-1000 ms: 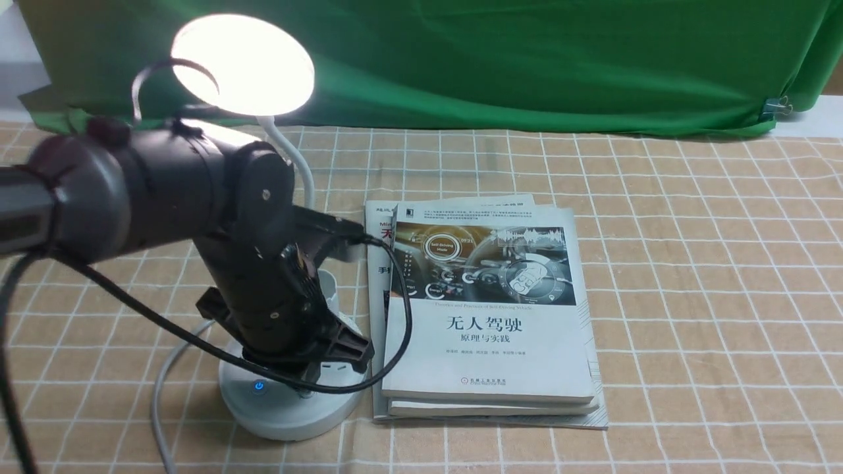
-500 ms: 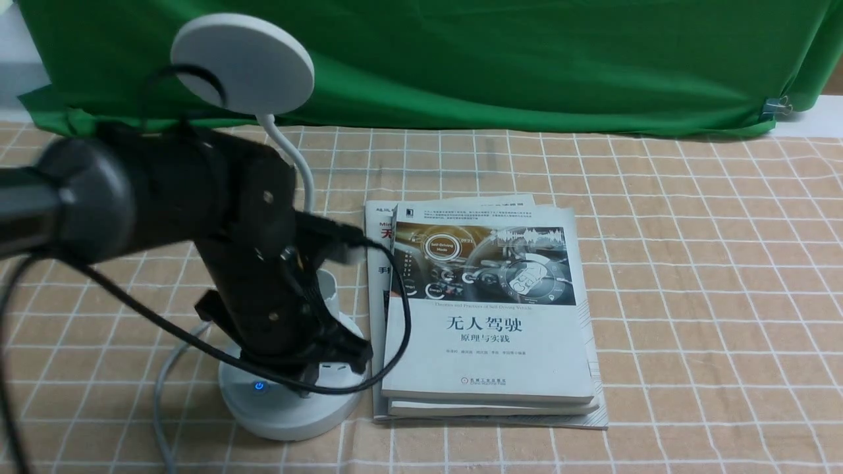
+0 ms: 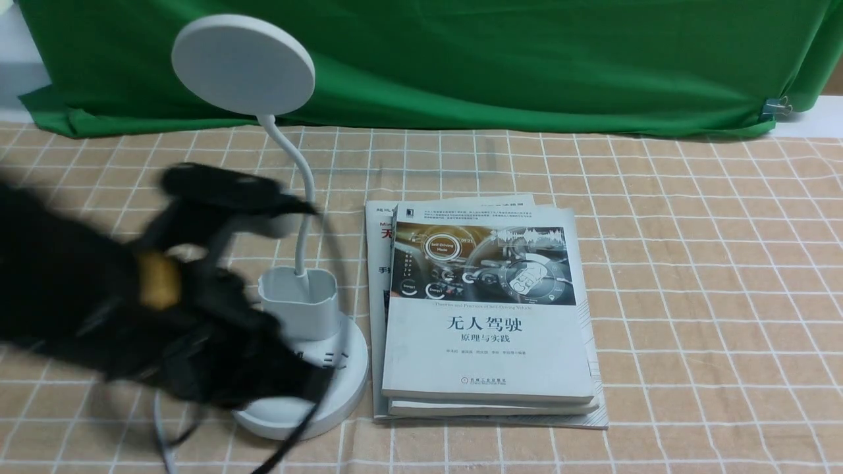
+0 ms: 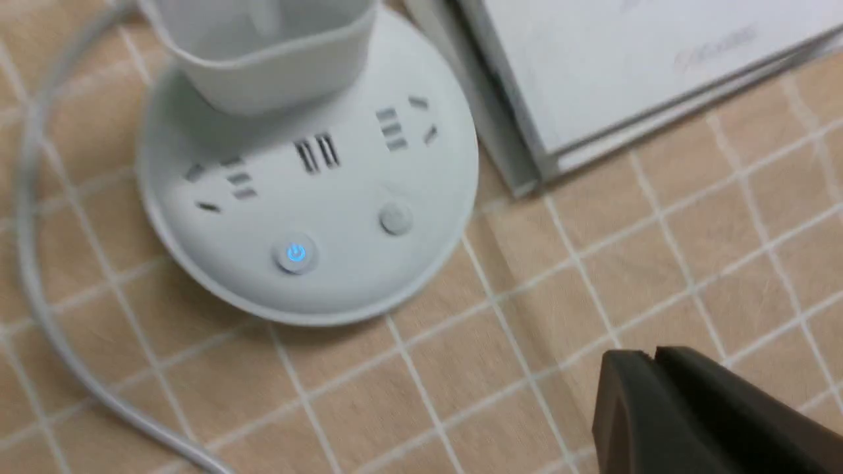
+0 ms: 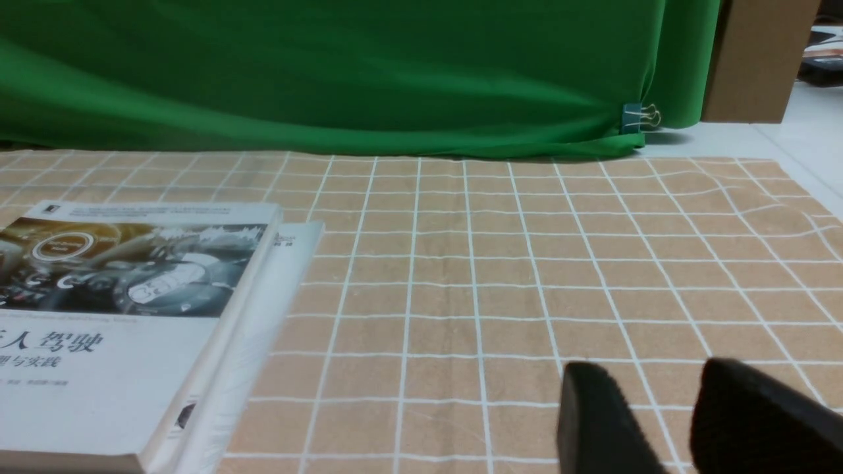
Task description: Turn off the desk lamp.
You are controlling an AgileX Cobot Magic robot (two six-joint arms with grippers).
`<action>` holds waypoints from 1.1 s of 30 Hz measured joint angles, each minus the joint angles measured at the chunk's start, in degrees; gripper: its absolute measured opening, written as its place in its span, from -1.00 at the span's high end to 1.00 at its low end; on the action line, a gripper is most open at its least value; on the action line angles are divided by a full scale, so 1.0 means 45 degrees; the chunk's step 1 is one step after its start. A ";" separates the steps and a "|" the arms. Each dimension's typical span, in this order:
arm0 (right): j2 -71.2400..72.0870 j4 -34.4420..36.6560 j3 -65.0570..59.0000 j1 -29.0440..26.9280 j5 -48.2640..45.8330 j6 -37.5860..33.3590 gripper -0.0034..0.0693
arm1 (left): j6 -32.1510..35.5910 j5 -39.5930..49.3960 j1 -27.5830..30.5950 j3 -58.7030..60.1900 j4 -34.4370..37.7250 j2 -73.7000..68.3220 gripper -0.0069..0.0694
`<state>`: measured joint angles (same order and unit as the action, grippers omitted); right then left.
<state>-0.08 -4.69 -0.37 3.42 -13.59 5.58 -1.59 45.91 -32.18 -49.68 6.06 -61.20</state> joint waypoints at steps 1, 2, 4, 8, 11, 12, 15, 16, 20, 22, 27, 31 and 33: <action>0.0000 0.0000 0.0000 0.0000 0.0000 0.0000 0.25 | -0.0096 -0.0524 0.0000 0.0413 -0.0133 0.0433 0.80; 0.0000 0.0000 0.0000 0.0000 0.0000 0.0000 0.25 | -0.0202 -0.1113 0.0000 0.0963 -0.0316 0.1165 0.80; 0.0000 0.0000 0.0000 0.0000 0.0000 0.0000 0.25 | -0.0400 -0.2244 0.0012 0.2018 -0.0602 0.2606 0.80; 0.0000 0.0000 0.0000 0.0000 0.0000 0.0000 0.25 | -0.0530 -0.4516 0.0012 0.4459 -0.0932 0.5035 0.80; 0.0000 0.0000 0.0000 0.0000 0.0000 0.0000 0.25 | -0.0552 -0.5613 0.0012 0.5850 -0.0967 0.6443 0.80; 0.0000 0.0000 0.0000 0.0000 0.0000 0.0000 0.25 | -0.0552 -0.5848 0.0012 0.6310 -0.0967 0.6931 0.80; 0.0000 0.0000 0.0000 0.0000 0.0000 0.0000 0.25 | -0.0552 -0.6151 0.0012 0.7047 -0.0967 0.7685 0.80; 0.0000 0.0000 0.0000 0.0000 0.0000 0.0000 0.25 | -0.0552 -0.6197 0.0012 0.7193 -0.0967 0.7798 0.80; 0.0000 0.0000 0.0000 0.0000 0.0000 0.0000 0.25 | -0.0552 -0.6200 0.0012 0.8023 -0.1066 0.8052 0.80; 0.0000 0.0000 0.0000 0.0000 0.0000 0.0000 0.25 | -0.0552 -0.6220 0.0012 0.8323 -0.1280 0.8052 0.80; 0.0000 0.0000 0.0000 0.0000 0.0000 0.0000 0.25 | -0.0552 -0.6856 0.0012 0.8652 -0.1558 0.8052 0.80; 0.0000 0.0000 0.0000 0.0000 0.0000 0.0000 0.25 | -0.0472 -0.7088 0.0012 0.8720 -0.2142 0.8099 0.80; 0.0000 0.0000 0.0000 0.0000 0.0000 0.0000 0.25 | -0.0472 -0.7202 0.0204 0.8863 -0.2598 0.8422 0.80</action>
<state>-0.08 -4.69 -0.37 3.42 -13.59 5.58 -3.71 13.50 -31.26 -9.79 -5.63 -23.30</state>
